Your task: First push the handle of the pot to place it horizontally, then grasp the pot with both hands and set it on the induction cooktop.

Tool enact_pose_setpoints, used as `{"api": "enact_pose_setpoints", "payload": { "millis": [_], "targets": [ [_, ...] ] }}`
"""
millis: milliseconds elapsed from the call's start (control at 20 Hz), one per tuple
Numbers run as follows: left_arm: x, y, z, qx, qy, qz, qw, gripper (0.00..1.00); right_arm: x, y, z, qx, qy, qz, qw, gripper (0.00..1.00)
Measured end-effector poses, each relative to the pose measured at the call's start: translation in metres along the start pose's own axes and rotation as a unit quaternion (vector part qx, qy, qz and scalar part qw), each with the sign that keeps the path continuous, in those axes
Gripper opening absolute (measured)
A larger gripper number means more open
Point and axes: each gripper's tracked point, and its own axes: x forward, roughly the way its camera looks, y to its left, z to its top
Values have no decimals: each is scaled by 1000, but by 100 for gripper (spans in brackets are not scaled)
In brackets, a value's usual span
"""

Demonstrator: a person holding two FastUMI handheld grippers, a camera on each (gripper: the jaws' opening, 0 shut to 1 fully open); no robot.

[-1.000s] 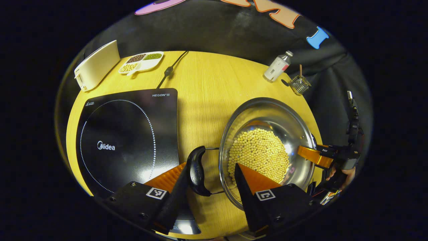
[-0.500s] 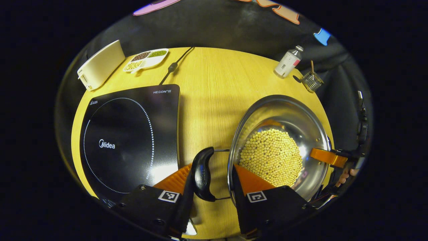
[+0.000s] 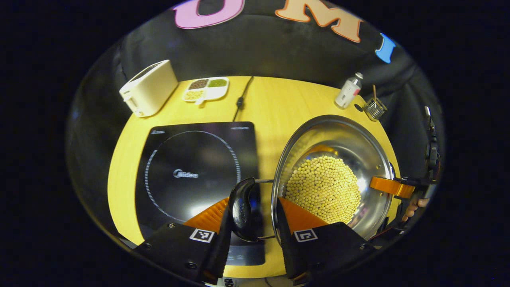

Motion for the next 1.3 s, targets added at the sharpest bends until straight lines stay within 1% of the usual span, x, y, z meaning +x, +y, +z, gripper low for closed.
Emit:
{"api": "enact_pose_setpoints", "payload": {
  "millis": [150, 250, 400, 450, 550, 650, 750, 800, 1000, 1050, 1100, 1200, 1250, 1300],
  "targets": [
    [-11, 47, 4, -3, -12, 9, 1000, 60, 5, 49, -5, -8, 3, 13, 1000, 46],
    [-11, 78, 6, -8, -15, 8, 1000, 58, 11, 82, -8, -13, 6, 12, 1000, 46],
    [-7, 127, 8, -15, -10, -2, 1000, 59, 20, 131, -8, -18, 7, -2, 1000, 46],
    [-5, 142, 10, -15, -9, -7, 1000, 58, 22, 147, -10, -20, 8, -8, 1000, 46],
    [4, 172, 20, -3, -13, -16, 1000, 59, 31, 176, -13, -15, 10, -17, 1000, 46],
    [14, 198, 25, 6, -9, -24, 1000, 58, 41, 201, -15, -10, 13, -30, 999, 46],
    [20, 218, 28, 5, -4, -29, 1000, 58, 45, 221, -14, -12, 14, -44, 999, 46],
    [24, 225, 35, 13, -22, -31, 999, 58, 47, 230, -13, -16, 14, -47, 999, 52],
    [26, 242, 44, 29, -47, -35, 998, 58, 53, 245, -14, -7, 19, -59, 998, 52],
    [26, 243, 46, 29, -54, -38, 997, 58, 53, 246, -14, -5, 17, -61, 998, 52],
    [28, 243, 47, 30, -58, -40, 997, 58, 52, 247, -14, -3, 17, -62, 998, 46],
    [28, 243, 48, 30, -62, -38, 997, 58, 54, 247, -15, -1, 18, -62, 998, 46],
    [28, 245, 44, 34, -55, -29, 997, 60, 54, 247, -18, 0, 22, -59, 998, 46],
    [28, 249, 43, 40, -58, -11, 997, 67, 53, 246, -17, 2, 25, -61, 998, 52]
  ]
}}
